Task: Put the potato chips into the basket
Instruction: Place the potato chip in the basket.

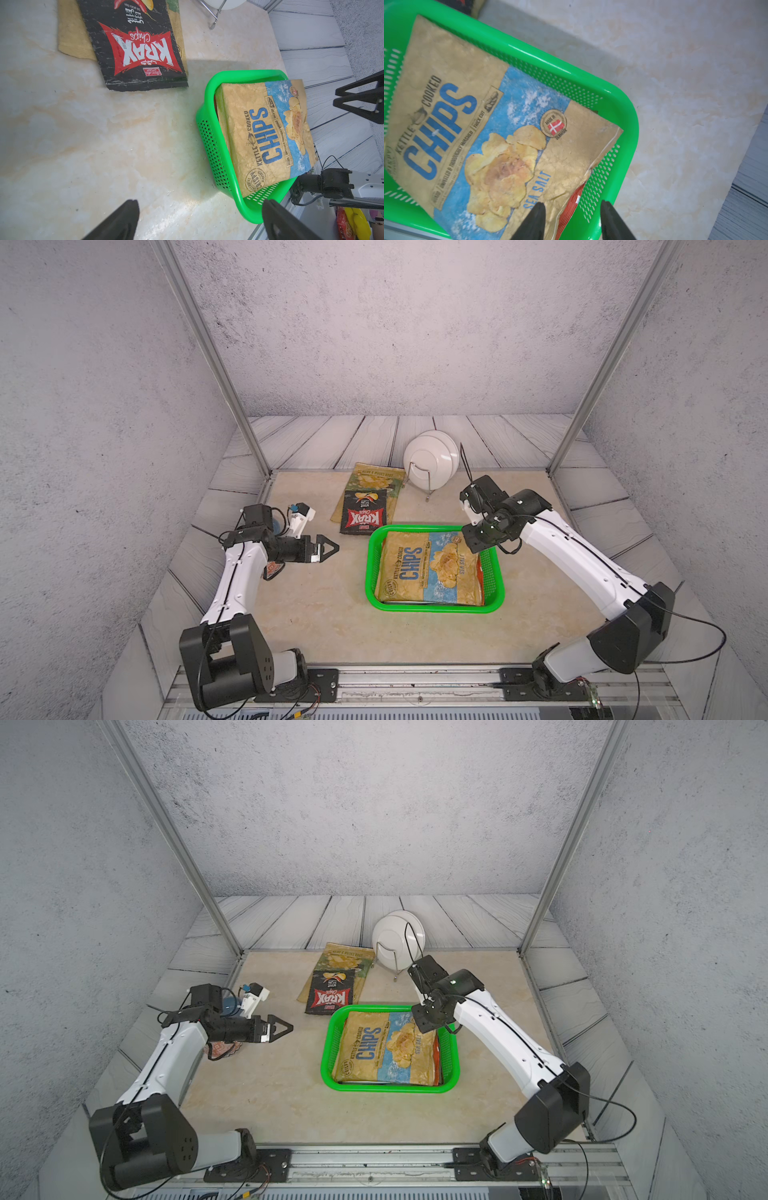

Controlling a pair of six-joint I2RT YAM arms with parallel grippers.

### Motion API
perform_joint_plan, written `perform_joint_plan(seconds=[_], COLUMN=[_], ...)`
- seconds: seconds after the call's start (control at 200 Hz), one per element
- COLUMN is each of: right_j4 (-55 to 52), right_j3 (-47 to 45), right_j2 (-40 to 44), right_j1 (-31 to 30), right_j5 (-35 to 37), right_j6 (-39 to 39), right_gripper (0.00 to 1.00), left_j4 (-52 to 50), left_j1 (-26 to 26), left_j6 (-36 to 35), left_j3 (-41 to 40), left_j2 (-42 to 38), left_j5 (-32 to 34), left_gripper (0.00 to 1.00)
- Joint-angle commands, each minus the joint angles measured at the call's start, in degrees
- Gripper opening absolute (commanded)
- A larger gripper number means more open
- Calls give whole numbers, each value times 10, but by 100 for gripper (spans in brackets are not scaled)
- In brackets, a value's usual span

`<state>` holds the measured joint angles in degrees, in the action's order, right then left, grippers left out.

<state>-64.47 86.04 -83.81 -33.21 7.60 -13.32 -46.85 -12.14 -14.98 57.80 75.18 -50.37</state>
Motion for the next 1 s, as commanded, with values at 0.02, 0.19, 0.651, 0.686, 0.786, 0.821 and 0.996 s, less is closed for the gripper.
perform_joint_plan(seconds=[0.02,0.19,0.651,0.686,0.786,0.821,0.996], right_j4=[74,208,308,307,306,302,292], right_j3=[-35,-138,-247,-249,-255,-256,-264], right_j2=[73,107,64,56,35,27,1], right_j1=[1,-1,-70,-76,-96,-101,-110], right_j5=[-99,-335,-399,-398,-380,-374,-327], right_j6=[-17,-75,-128,-129,-126,-124,-119], right_gripper=[47,47,48,48,49,49,49], left_j4=[4,4,10,10,10,10,11], left_j1=[-3,-3,-3,-4,-4,-3,-4], left_j6=[1,2,7,6,7,7,7], left_j3=[-6,-6,-7,-7,-8,-8,-8], left_j2=[0,1,6,6,7,7,8], left_j5=[3,4,14,14,15,15,16], left_gripper=[99,99,99,99,99,99,99])
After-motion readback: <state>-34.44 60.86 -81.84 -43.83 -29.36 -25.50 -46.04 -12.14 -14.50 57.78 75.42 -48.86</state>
